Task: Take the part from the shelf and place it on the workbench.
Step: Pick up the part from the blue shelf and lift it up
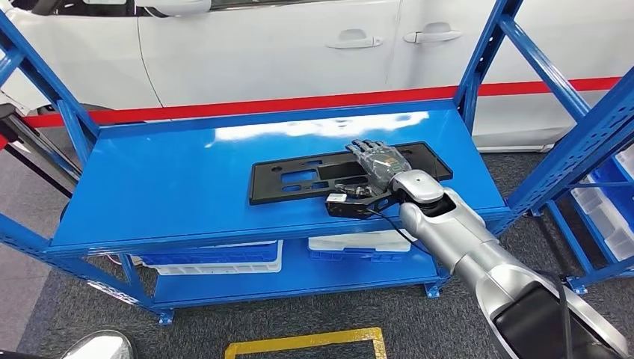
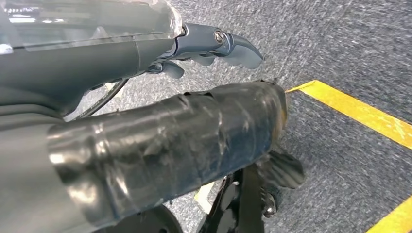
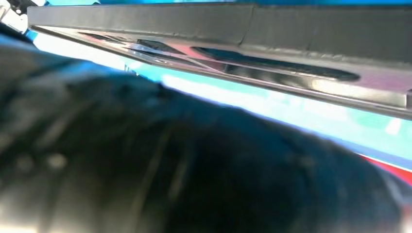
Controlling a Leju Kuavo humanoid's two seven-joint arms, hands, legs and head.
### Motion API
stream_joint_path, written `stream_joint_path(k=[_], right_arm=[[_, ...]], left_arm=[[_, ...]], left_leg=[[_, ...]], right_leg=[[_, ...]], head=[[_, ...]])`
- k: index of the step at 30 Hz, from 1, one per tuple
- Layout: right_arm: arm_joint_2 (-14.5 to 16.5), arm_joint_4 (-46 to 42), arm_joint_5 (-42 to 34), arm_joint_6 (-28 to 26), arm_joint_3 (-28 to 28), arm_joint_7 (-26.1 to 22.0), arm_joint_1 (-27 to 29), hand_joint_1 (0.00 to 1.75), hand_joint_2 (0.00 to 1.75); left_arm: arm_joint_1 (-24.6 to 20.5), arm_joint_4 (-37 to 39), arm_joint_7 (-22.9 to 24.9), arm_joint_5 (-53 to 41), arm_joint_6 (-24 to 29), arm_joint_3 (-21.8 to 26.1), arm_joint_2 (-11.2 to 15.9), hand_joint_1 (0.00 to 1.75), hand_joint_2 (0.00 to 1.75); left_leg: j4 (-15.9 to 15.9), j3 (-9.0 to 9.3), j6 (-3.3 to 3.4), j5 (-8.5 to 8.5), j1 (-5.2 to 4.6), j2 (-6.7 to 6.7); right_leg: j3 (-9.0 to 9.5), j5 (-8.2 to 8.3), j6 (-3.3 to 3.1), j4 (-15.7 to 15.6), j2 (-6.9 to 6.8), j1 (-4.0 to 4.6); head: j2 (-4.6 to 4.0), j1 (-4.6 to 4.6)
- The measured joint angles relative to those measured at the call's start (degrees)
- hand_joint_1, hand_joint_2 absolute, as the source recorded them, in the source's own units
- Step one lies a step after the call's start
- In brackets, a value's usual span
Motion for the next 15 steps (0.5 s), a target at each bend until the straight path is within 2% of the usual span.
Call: stream_joint_path(k=[2, 4, 6, 8, 10, 12, 13, 14, 15], right_arm=[[0.0, 0.0, 0.0, 0.0, 0.3, 0.0, -0.1, 0.0, 0.0], [0.1, 0.1, -0.1, 0.0, 0.5, 0.0, -0.3, 0.0, 0.0], [0.1, 0.1, -0.2, 0.0, 0.7, -0.1, -0.4, 0.0, 0.0], [0.1, 0.1, -0.3, 0.0, 0.9, -0.1, -0.4, 0.0, 0.0], [0.1, 0.2, -0.4, 0.0, 1.1, -0.2, -0.4, 0.0, 0.0], [0.1, 0.5, -0.5, 0.0, 1.4, -0.2, -0.2, 0.0, 0.0], [0.1, 0.6, -0.5, 0.0, 1.6, -0.2, 0.0, 0.0, 0.0], [0.1, 0.8, -0.6, 0.0, 1.8, -0.2, 0.2, 0.0, 0.0], [0.1, 0.9, -0.6, 0.0, 2.0, -0.2, 0.3, 0.0, 0.0]], left_arm=[[0.0, 0.0, 0.0, 0.0, 0.0, 0.0, 0.0, 0.0, 0.0], [-0.1, 0.0, 0.0, 0.0, 0.0, 0.0, 0.0, 0.0, 0.0], [-0.1, 0.0, 0.0, 0.1, 0.0, 0.0, 0.0, 0.0, 0.0], [-0.1, 0.0, 0.0, 0.2, 0.1, 0.0, 0.0, 0.0, 0.0], [-0.1, 0.0, 0.0, 0.2, 0.1, 0.1, 0.0, 0.0, 0.0], [-0.1, 0.0, 0.0, 0.3, 0.2, 0.1, 0.0, 0.0, 0.0], [-0.1, 0.0, 0.0, 0.3, 0.3, 0.1, 0.1, 0.0, 0.0], [-0.1, 0.0, 0.0, 0.4, 0.3, 0.1, 0.1, 0.0, 0.0], [-0.1, 0.0, 0.0, 0.5, 0.3, 0.2, 0.1, 0.0, 0.0]], left_leg=[[-8.0, 3.79, 0.16, 3.59, 0.07, 0.01], [-12.2, 5.73, 0.68, 4.66, -0.09, -0.07], [-12.5, 5.83, 1.4, 4.69, -0.22, -0.14], [-13.0, 6.07, 2.17, 5.01, -0.07, -0.08], [-13.4, 6.24, 2.81, 5.23, 0.08, 0.01], [-13.4, 6.2, 3.06, 5.21, 0.03, 0.04], [-13.3, 6.2, 3.1, 5.17, 0.02, 0.02], [-13.2, 6.2, 3.12, 5.09, 0.01, -0.01], [-13.0, 6.2, 3.09, 4.97, 0.01, -0.05]], right_leg=[[0.0, -0.26, 0.38, 0.3, 0.07, 0.09], [-0.14, -0.38, 0.91, 0.5, 0.12, 0.28], [-0.15, -0.28, 1.5, 0.3, 0.14, 0.36], [-0.39, -1.03, 2.05, 1.1, 0.14, 0.2], [-2.54, -3.91, 2.4, 5.9, 0.12, 0.01], [-6.16, -7.12, 2.62, 13.2, 0.1, -0.02], [-7.42, -7.6, 2.68, 15.7, 0.09, -0.04], [-7.76, -7.0, 2.68, 16.1, 0.09, -0.04], [-7.06, -5.46, 2.6, 14.5, 0.08, -0.05]], head=[[-0.01, 0.0], [0.0, 0.04], [0.01, 0.07], [0.0, 0.07], [0.0, 0.09], [0.01, 0.1], [0.01, 0.1], [0.01, 0.1], [0.01, 0.1]])
